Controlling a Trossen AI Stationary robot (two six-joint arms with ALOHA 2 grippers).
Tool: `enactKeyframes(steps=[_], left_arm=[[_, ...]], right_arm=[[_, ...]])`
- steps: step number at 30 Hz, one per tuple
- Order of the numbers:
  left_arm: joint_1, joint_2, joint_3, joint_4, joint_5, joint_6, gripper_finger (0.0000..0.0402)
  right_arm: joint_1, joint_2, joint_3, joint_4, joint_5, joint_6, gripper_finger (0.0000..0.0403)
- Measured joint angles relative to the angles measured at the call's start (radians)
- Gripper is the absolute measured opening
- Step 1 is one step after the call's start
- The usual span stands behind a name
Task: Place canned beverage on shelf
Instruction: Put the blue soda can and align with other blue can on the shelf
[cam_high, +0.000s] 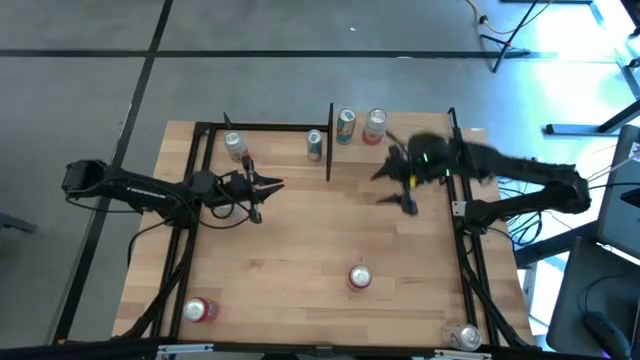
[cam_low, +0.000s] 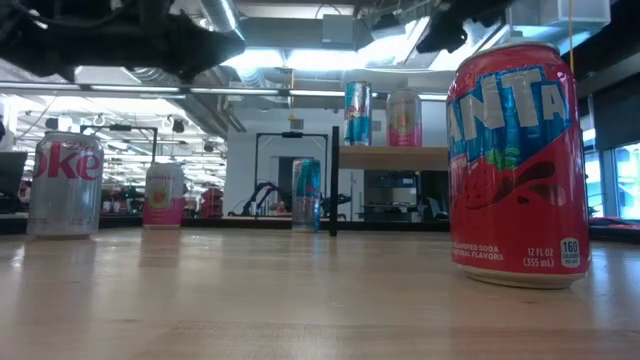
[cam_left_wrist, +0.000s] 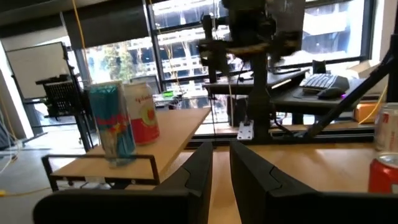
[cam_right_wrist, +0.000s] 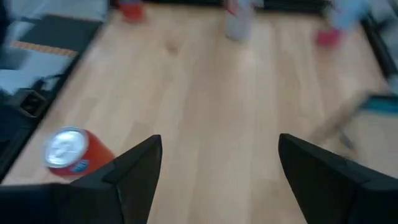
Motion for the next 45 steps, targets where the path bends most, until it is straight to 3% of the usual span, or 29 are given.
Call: enactKeyframes(steps=[6,13,23,32,39,45], left_arm=[[0.000,0.021,0.059,0.036,-0.020,0.020,0.0048],[0.006,0.022,0.066,0.023,-0.019,-0.017,0.0048],[0.050,0.021,0.066,-0.059,-0.094,-0.039,0.0067],[0.073,0.021,0.128,-0.223,-0.090,-0.092,0.0152],[0.074,0.021,0.186,-0.398,-0.121,-0.117,0.0227],[0.066,0.021,0.186,-0.420,-0.123,-0.110,0.0255]], right_arm=[[0.148,-0.084,-0.268,0.303,0.153,0.004,0.0303],[0.248,-0.087,-0.380,0.453,0.290,-0.030,0.0303],[0.245,-0.087,-0.383,0.514,0.241,-0.098,0.0303],[0.245,-0.084,-0.416,0.476,0.120,0.023,0.0303],[0.245,-0.083,-0.456,0.520,0.137,0.075,0.0303],[0.245,-0.083,-0.456,0.517,0.137,0.081,0.0303]])
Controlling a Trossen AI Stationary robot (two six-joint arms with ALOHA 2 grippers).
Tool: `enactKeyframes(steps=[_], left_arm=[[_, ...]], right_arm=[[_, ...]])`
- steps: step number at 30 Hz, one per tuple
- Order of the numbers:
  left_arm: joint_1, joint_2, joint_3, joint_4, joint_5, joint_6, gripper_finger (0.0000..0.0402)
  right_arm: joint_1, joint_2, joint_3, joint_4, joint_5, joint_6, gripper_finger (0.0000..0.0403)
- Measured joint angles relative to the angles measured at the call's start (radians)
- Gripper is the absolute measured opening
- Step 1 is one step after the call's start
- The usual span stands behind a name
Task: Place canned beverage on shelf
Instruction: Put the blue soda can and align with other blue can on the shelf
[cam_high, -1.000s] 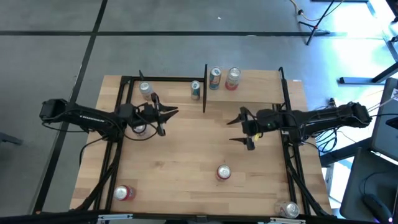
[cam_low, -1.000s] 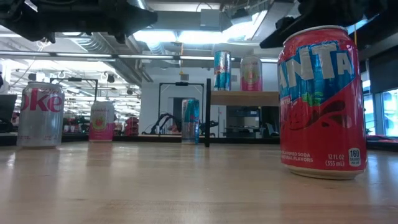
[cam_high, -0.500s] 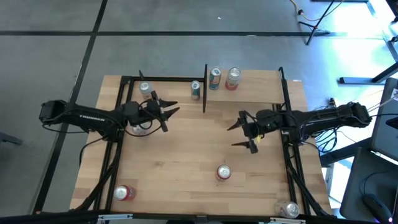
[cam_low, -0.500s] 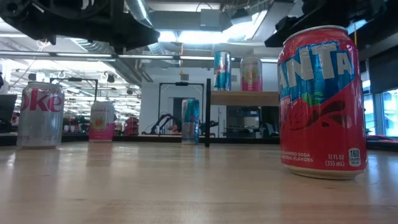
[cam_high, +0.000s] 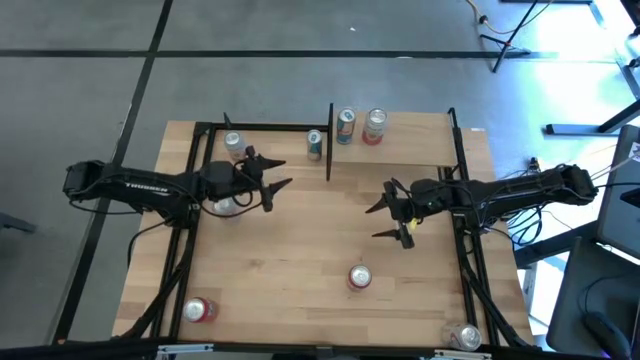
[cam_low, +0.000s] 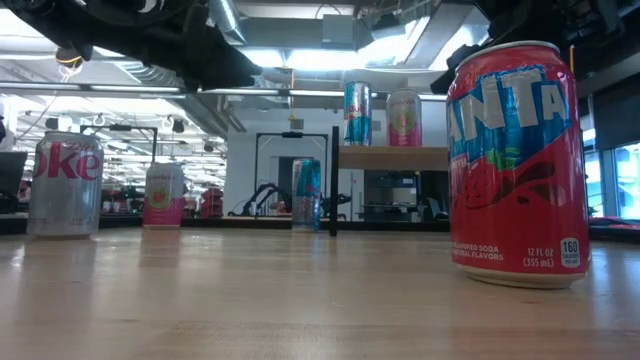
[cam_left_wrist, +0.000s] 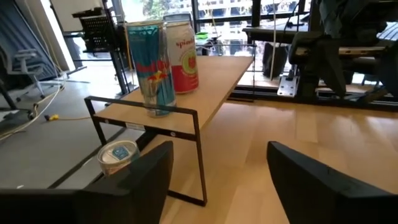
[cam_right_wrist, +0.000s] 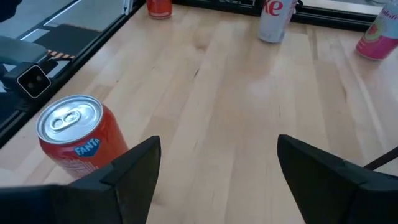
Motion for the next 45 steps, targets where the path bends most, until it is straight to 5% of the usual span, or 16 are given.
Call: enactKeyframes(steps=[7,19,28,37,45], left_arm=[[0.001,0.019,0.001,0.043,0.095,0.027,0.0257],[0.138,0.105,0.022,0.028,0.090,-0.070,0.0276],[0.244,0.301,0.155,0.017,0.093,-0.106,0.0374],[0.314,0.520,0.305,0.013,0.067,-0.066,0.0380],[0.410,0.673,0.418,-0.030,0.158,-0.107,0.0380]], right_arm=[[0.000,0.022,0.000,-0.002,0.000,0.045,0.0303],[0.000,0.094,0.000,0.029,-0.001,0.072,0.0303],[0.000,0.093,0.000,0.044,-0.001,0.072,0.0303],[0.000,0.093,0.000,0.047,-0.002,0.073,0.0303],[0.000,0.093,0.000,0.046,-0.002,0.079,0.0303]])
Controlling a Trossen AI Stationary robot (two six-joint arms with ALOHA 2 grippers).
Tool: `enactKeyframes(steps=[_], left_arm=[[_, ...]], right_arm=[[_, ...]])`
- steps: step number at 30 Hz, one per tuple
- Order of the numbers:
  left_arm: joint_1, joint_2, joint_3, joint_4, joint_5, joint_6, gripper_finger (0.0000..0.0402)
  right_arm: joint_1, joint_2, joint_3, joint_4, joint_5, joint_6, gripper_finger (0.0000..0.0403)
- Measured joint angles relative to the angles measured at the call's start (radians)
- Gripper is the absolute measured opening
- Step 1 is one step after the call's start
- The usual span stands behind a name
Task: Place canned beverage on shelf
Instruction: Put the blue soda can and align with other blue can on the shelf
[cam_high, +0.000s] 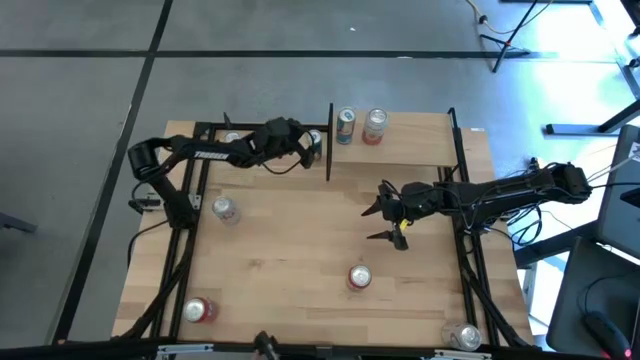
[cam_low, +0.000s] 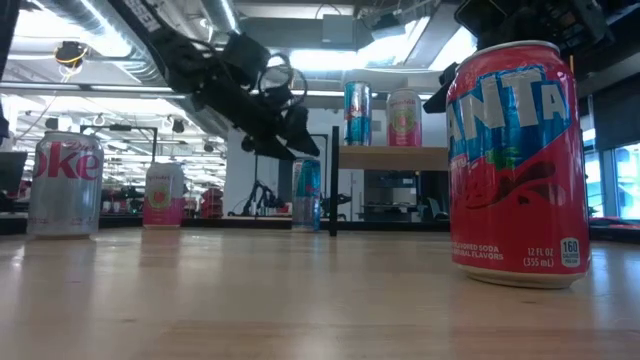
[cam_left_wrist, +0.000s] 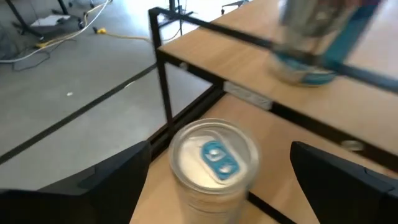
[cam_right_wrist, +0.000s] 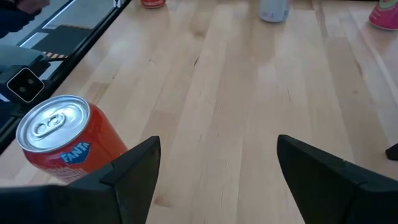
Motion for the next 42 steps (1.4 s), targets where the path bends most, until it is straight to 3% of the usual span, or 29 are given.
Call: enactKeyframes(steps=[17,21,25,30,36,40,42], left_arm=[[0.051,0.140,0.004,0.110,0.077,0.070,0.0376],[0.052,0.151,0.004,0.113,0.086,0.088,0.0334],[0.052,0.137,0.004,0.102,0.131,0.113,0.0254],[0.028,0.027,0.001,-0.037,0.163,0.158,0.0165],[-0.081,-0.221,0.001,-0.286,0.132,0.166,0.0165],[-0.191,-0.381,0.002,-0.353,0.121,0.137,0.0165],[-0.254,-0.431,0.003,-0.353,0.068,0.133,0.0167]], right_arm=[[0.000,0.000,0.000,0.008,0.000,0.000,0.0303],[0.000,0.000,0.000,0.005,0.000,-0.008,0.0303],[0.000,0.000,0.000,0.003,0.000,-0.040,0.0303],[0.000,-0.001,0.000,-0.005,0.000,-0.075,0.0303],[0.000,-0.012,0.000,-0.055,-0.008,-0.116,0.0303],[0.000,-0.011,0.000,-0.064,-0.009,-0.119,0.0303],[0.000,-0.014,0.000,-0.073,-0.015,-0.120,0.0303]])
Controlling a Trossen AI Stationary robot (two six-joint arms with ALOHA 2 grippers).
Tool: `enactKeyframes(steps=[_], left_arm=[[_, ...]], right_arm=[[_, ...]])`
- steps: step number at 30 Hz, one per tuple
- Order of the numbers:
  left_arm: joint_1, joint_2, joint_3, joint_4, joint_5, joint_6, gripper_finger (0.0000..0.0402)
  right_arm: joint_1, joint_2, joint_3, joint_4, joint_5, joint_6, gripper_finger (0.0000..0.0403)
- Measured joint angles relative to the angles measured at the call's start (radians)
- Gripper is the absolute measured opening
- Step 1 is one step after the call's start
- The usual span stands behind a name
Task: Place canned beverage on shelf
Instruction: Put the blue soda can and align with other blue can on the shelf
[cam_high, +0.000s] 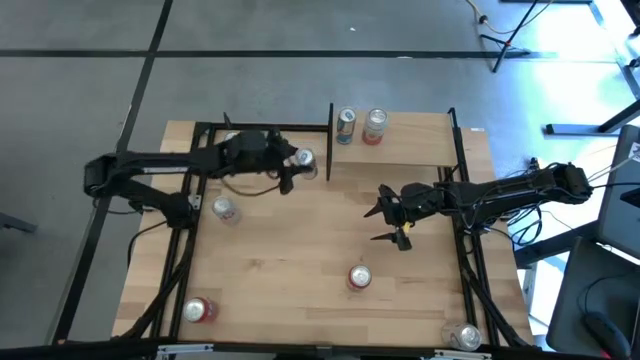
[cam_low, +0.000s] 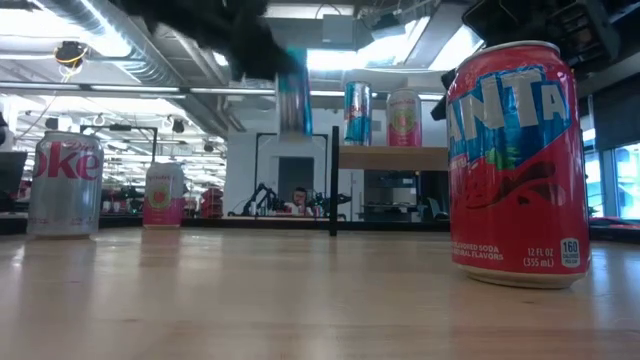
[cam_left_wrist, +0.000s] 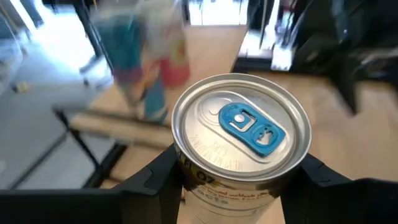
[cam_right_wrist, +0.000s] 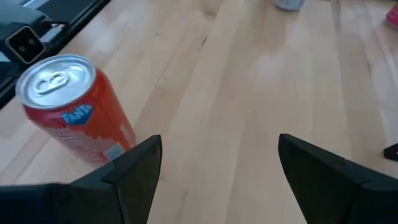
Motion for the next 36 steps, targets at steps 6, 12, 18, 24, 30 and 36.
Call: enactKeyframes(steps=[6,12,18,24,30,36], left_arm=[[-0.135,0.006,0.087,-0.025,-0.100,0.020,0.0170],[-0.121,0.125,0.296,-0.111,-0.033,0.045,0.0172],[-0.047,0.304,0.556,-0.291,0.126,0.104,0.0173],[0.051,0.494,0.794,-0.454,0.340,0.168,0.0173],[0.140,0.567,0.860,-0.487,0.376,0.211,0.0173],[0.190,0.564,0.836,-0.481,0.389,0.212,0.0173]], right_arm=[[0.000,-0.038,0.001,0.001,-0.012,0.029,0.0303],[0.000,-0.081,0.001,0.004,-0.011,0.032,0.0303],[0.000,-0.076,0.001,0.027,-0.011,0.033,0.0303],[0.000,-0.073,0.000,0.001,-0.011,0.054,0.0303],[0.000,-0.072,0.000,-0.023,-0.011,0.060,0.0303],[0.000,-0.072,0.000,-0.025,-0.011,0.060,0.0303]])
